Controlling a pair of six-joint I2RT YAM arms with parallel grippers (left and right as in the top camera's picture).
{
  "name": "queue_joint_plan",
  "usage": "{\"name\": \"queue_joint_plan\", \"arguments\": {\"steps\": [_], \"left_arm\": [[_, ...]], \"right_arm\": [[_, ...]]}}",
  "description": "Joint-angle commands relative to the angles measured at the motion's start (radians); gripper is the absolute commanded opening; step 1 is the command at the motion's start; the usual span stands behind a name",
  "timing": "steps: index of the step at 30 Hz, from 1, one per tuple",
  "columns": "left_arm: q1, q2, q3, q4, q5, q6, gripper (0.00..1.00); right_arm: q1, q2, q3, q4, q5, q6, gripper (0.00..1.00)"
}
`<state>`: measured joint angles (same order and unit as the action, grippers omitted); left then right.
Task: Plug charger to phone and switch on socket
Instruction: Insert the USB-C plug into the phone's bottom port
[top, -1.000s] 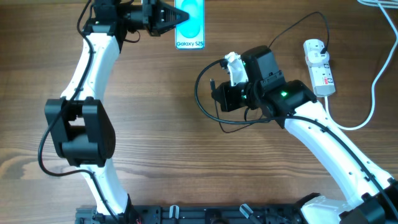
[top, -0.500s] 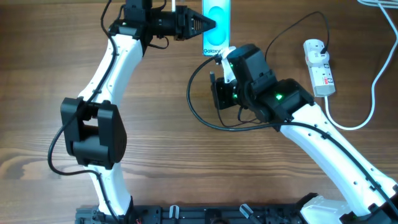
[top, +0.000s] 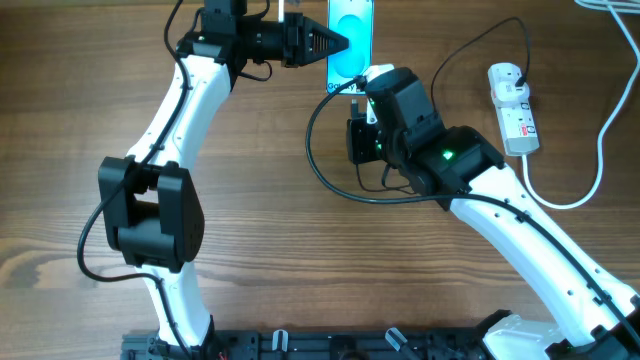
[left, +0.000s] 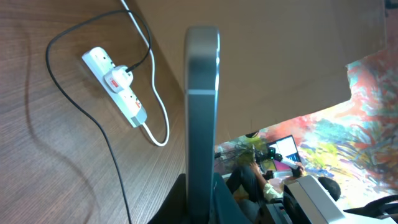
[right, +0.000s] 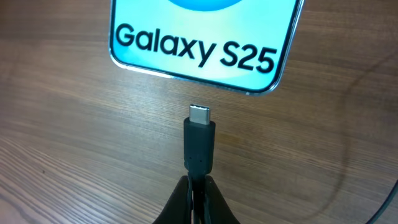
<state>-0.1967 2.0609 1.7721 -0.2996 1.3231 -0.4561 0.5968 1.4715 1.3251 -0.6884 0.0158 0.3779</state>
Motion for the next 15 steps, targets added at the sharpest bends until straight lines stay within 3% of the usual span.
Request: {"name": "queue_joint_plan", "arguments": {"steps": [1,15], "left_arm": [[-0.004,-0.026,0.010,0.002,0.057,0.022,0.04],[-0.004,-0.026,0.010,0.006,0.083,0.022,0.04]], "right_arm": [[0.002,0.015,0.031,0.027,-0.018,0.018,0.04],[0.002,0.025,0.029,0.019,-0.089,0.070,0.04]]}}
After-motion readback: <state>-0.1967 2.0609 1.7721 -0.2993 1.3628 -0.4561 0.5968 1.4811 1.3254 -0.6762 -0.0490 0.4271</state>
